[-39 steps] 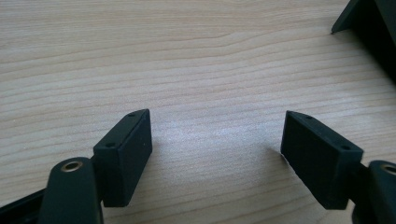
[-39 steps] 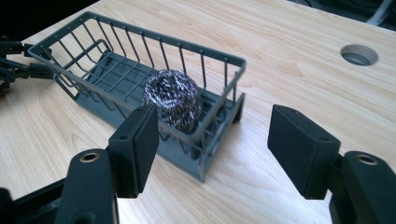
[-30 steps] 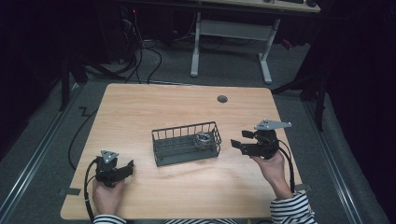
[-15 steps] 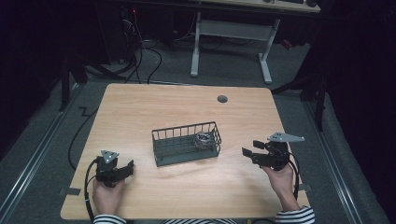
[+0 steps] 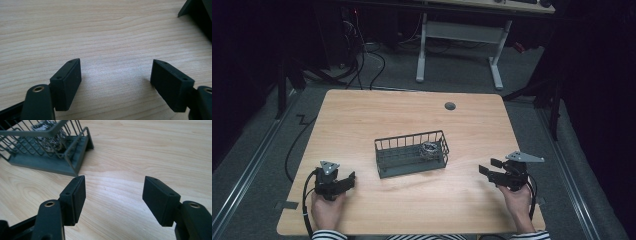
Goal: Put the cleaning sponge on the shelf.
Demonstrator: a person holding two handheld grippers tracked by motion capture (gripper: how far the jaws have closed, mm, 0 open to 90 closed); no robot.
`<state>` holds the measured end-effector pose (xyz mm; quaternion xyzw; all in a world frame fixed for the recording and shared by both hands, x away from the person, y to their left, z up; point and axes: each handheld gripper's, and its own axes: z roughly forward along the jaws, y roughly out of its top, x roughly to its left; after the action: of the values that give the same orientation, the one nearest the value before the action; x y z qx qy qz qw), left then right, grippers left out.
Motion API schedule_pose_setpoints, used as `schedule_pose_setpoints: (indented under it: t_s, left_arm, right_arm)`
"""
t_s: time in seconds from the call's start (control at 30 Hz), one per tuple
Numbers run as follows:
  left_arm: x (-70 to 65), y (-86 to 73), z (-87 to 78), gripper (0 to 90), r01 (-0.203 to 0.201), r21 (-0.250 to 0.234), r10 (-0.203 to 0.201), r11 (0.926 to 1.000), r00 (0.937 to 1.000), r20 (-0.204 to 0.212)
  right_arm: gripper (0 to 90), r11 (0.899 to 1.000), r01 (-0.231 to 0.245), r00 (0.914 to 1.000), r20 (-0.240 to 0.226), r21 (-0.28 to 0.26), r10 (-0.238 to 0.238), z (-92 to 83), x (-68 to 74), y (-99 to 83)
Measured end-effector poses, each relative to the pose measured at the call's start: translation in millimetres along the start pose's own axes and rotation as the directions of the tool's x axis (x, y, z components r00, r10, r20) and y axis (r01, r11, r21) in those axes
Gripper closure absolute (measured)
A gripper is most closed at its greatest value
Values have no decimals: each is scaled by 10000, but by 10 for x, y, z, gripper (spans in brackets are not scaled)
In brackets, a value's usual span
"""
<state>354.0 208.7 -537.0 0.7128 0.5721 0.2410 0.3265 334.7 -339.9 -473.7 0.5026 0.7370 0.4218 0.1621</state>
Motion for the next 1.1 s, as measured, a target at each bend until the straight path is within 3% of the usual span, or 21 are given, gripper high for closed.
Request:
schedule_pose_setpoints:
  t_s: [0.43, 0.63, 0.87, 1.03, 1.1]
  left_arm:
    - [-1, 0, 0, 251, -4, 0, 4, 10000, 10000, -5]
    - [0, 0, 0, 251, -3, 0, 3, 10000, 10000, 0]
    - [0, 0, 0, 251, 5, -3, -5, 10000, 10000, 2]
    - [2, 0, -1, 251, -6, 7, 6, 10000, 10000, 9]
    - [3, 0, -2, 251, -4, 18, 4, 10000, 10000, 31]
  right_arm:
    - [356, 9995, -170, 9987, 491, 273, 156, 125, -81, -226]
    - [349, 9976, 220, 9941, 1050, 658, -289, 236, -80, -358]
    - [344, 9944, 471, 9886, 1383, 948, -600, 326, -41, -457]
    - [342, 9883, 993, 9761, 1817, 1159, -1194, 351, 28, -464]
    - [339, 9890, 928, 9763, 1843, 1156, -1131, 353, 34, -464]
